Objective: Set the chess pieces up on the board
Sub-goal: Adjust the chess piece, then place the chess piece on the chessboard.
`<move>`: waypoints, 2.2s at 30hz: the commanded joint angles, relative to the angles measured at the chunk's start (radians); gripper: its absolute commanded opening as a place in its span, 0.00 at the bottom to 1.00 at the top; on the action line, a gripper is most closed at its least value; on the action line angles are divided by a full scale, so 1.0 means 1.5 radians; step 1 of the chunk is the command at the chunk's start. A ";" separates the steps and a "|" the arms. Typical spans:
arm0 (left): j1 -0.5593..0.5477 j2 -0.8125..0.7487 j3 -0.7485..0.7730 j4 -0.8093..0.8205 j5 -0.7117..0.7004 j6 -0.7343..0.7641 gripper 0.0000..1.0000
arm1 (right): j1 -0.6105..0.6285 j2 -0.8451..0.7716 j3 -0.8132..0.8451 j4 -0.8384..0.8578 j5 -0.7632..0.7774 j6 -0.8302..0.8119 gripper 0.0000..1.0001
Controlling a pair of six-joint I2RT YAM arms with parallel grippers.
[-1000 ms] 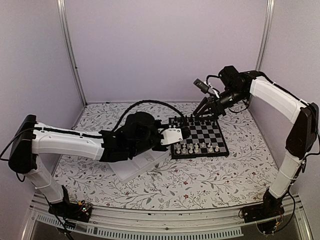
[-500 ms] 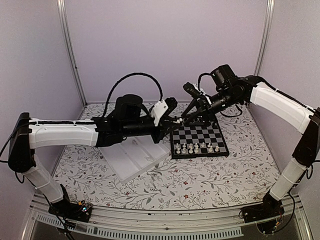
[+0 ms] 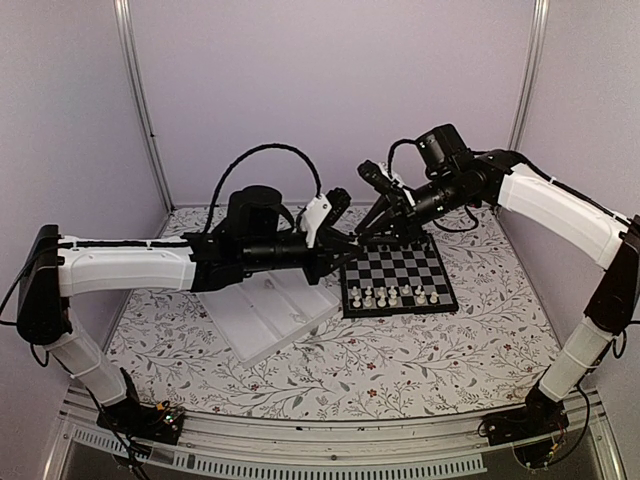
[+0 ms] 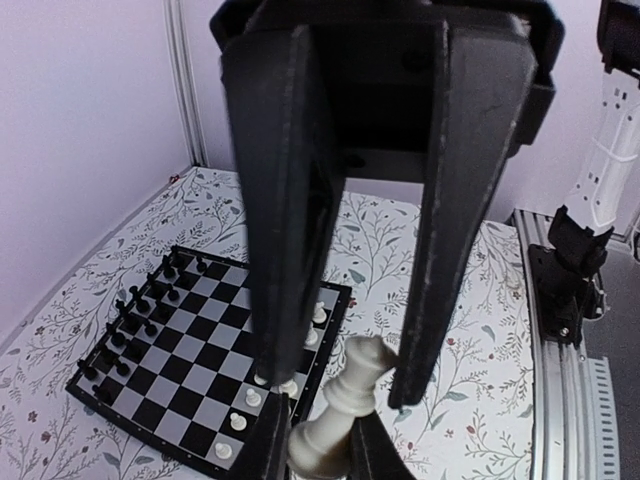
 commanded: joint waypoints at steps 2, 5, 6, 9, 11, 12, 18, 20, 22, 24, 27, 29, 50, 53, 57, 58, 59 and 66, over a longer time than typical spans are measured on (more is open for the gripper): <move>0.012 0.000 0.010 0.026 0.013 -0.014 0.07 | 0.012 0.011 0.022 0.015 -0.005 0.018 0.17; 0.013 0.000 0.008 0.026 0.005 -0.022 0.09 | 0.011 0.013 0.023 0.013 -0.012 0.019 0.09; 0.014 -0.001 0.007 0.026 -0.003 -0.030 0.12 | 0.011 0.015 0.024 0.012 -0.015 0.020 0.07; 0.015 -0.007 0.010 0.005 -0.043 -0.029 0.28 | 0.011 0.016 0.024 0.006 0.002 0.024 0.05; 0.015 -0.021 0.011 -0.032 -0.067 -0.003 0.33 | 0.003 0.008 0.005 0.005 0.021 0.019 0.05; 0.015 -0.030 0.007 -0.046 -0.082 0.013 0.35 | -0.003 0.003 -0.009 0.007 0.028 0.015 0.04; 0.020 -0.108 -0.063 -0.043 -0.164 0.125 0.50 | -0.084 -0.033 -0.117 0.027 0.067 0.004 0.04; 0.024 -0.124 -0.096 -0.011 -0.213 0.141 0.53 | -0.101 -0.035 -0.150 0.024 0.103 -0.006 0.04; 0.032 -0.133 -0.129 0.022 -0.254 0.139 0.55 | -0.106 -0.036 -0.182 0.023 0.155 -0.022 0.04; 0.039 -0.139 -0.151 0.042 -0.288 0.129 0.57 | -0.108 -0.036 -0.210 0.025 0.199 -0.029 0.04; 0.037 -0.138 -0.142 0.011 -0.324 0.114 0.57 | -0.111 -0.033 -0.240 0.027 0.234 -0.026 0.04; 0.036 -0.136 -0.140 0.004 -0.348 0.104 0.56 | -0.115 -0.026 -0.250 0.028 0.249 -0.020 0.04; 0.019 -0.123 -0.131 -0.018 -0.344 0.100 0.56 | -0.137 0.112 -0.214 0.024 0.307 0.007 0.05; 0.018 -0.118 -0.130 -0.021 -0.343 0.100 0.55 | -0.140 0.117 -0.214 0.035 0.309 0.012 0.05; 0.014 -0.111 -0.127 -0.027 -0.344 0.101 0.55 | -0.143 0.126 -0.210 0.038 0.306 0.016 0.05; 0.013 -0.110 -0.126 -0.027 -0.345 0.101 0.55 | -0.143 0.130 -0.209 0.039 0.306 0.016 0.06; 0.012 -0.109 -0.126 -0.028 -0.345 0.101 0.55 | -0.143 0.132 -0.209 0.041 0.307 0.016 0.06; 0.010 -0.104 -0.125 -0.029 -0.349 0.104 0.55 | -0.148 0.143 -0.208 0.052 0.311 0.016 0.08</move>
